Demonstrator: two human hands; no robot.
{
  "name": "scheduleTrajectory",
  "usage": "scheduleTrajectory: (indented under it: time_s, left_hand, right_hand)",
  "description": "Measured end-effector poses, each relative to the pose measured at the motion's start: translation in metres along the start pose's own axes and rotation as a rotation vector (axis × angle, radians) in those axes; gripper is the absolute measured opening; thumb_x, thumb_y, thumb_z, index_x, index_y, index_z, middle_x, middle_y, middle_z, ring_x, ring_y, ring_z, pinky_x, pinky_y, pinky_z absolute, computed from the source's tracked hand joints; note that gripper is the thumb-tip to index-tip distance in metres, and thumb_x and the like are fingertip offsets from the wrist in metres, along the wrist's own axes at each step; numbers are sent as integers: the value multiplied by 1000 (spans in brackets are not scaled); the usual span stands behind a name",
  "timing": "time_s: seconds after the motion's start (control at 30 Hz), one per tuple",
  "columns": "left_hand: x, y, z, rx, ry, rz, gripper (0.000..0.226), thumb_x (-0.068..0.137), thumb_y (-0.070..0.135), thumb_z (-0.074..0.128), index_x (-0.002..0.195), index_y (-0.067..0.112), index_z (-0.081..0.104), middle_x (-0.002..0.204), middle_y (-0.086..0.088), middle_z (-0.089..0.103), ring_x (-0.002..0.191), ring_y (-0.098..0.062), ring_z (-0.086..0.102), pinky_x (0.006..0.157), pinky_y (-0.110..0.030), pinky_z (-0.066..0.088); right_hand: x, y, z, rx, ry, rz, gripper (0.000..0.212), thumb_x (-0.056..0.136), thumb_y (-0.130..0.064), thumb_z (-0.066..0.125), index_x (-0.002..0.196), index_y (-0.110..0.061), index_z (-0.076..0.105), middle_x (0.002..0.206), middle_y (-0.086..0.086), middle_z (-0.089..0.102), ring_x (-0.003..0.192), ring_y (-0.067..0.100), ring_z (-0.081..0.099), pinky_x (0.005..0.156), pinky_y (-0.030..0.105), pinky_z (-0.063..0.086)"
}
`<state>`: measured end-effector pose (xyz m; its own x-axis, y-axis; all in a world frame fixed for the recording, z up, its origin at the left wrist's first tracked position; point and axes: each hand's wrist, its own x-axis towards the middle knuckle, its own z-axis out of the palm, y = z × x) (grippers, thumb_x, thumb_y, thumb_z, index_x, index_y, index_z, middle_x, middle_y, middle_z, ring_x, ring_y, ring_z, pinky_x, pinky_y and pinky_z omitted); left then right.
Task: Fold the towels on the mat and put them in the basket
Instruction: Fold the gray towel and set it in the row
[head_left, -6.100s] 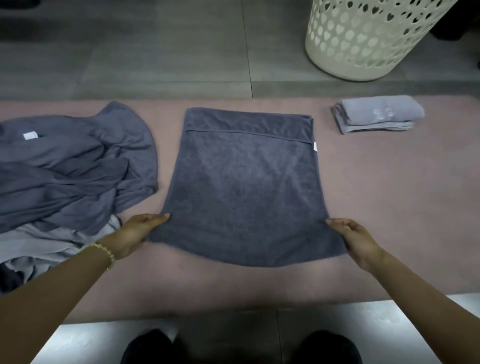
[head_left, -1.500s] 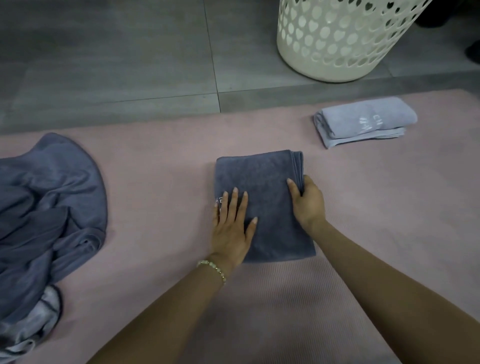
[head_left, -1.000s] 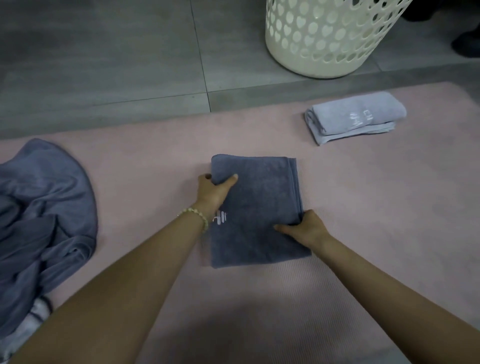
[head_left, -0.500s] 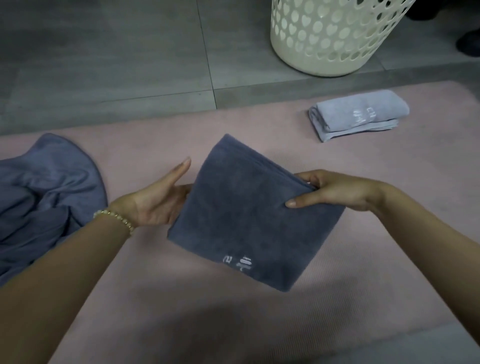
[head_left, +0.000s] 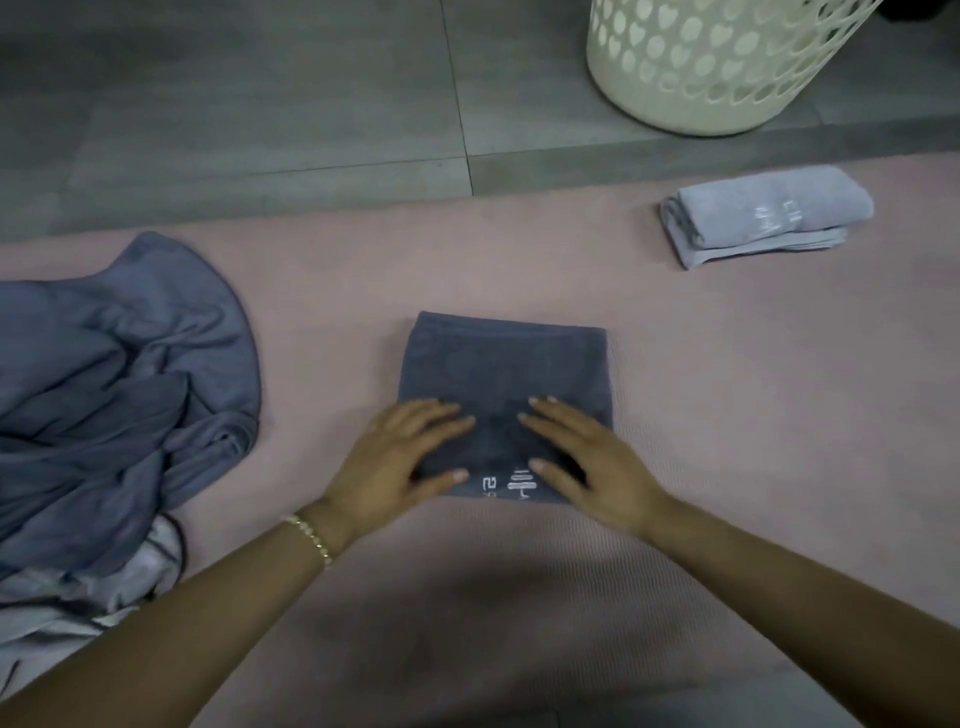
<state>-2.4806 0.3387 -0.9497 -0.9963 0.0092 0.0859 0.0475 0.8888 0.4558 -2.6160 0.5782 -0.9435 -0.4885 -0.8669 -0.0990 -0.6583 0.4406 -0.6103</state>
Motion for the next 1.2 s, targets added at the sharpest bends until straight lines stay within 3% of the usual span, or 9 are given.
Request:
scheduleTrajectory:
  time_s: [0.1,0.17,0.3,0.4,0.53,0.67,0.8,1.0,1.2]
  left_hand:
    - [-4,0,25,195,-238,94,86,78,75,40,148,33,17,155,6,20,142,-16,11,115,-36,0]
    - [-2,-2,33,280,-256,58,96,73,69,57,149,32,12,155,5,23,142,-20,15,115,-41,6]
    - [10,7,33,373,-191,61,98,53,51,83,137,23,40,134,-2,57,121,-27,56,97,-48,45]
    - [20,11,24,367,-183,88,81,55,38,87,128,18,58,128,-5,61,113,-29,61,88,-47,51]
    - [41,20,-13,86,-529,-67,53,95,36,47,144,20,35,151,1,34,139,-19,33,108,-25,28]
    - [66,23,-57,-263,-742,-245,32,93,41,51,81,14,62,78,4,62,66,0,53,61,-11,35]
    - [68,13,-70,-451,-922,-518,33,84,51,59,86,21,73,84,13,68,77,3,60,80,-10,45]
    - [34,-7,-33,-792,96,-793,11,83,25,69,80,14,68,82,1,68,81,-9,59,66,-3,44]
    - [26,6,-5,-745,359,-806,21,79,32,73,88,17,62,92,2,68,85,-9,61,78,-14,47]
  right_hand:
    - [-11,14,15,-208,-177,-60,73,84,-76,16,147,-39,9,157,-16,1,145,2,-7,117,23,-8]
    - [-10,19,20,-279,-180,-66,80,82,-79,19,149,-37,8,158,-15,-2,145,4,-9,118,25,-9]
    - [-10,21,24,-326,-165,-56,87,78,-80,30,150,-34,16,158,-10,9,146,9,4,119,32,5]
    - [-4,21,16,-357,-143,-102,84,78,-74,38,147,-27,28,155,-3,27,143,17,25,115,37,16]
    - [10,5,-13,-206,-197,-75,73,83,-66,36,133,-16,54,137,3,54,127,20,50,108,29,35]
    - [34,-17,-64,182,-533,204,32,87,-42,61,83,-11,67,76,-2,64,68,5,56,67,21,45]
    - [49,-20,-84,425,-739,427,28,80,-42,69,94,-19,75,90,-11,74,85,1,67,79,13,50]
    - [53,8,-56,479,-180,500,19,74,-29,79,75,-12,72,77,1,70,72,9,62,72,19,48]
    - [39,19,-19,458,125,473,12,77,-29,76,71,-26,66,74,-13,67,73,5,61,71,12,44]
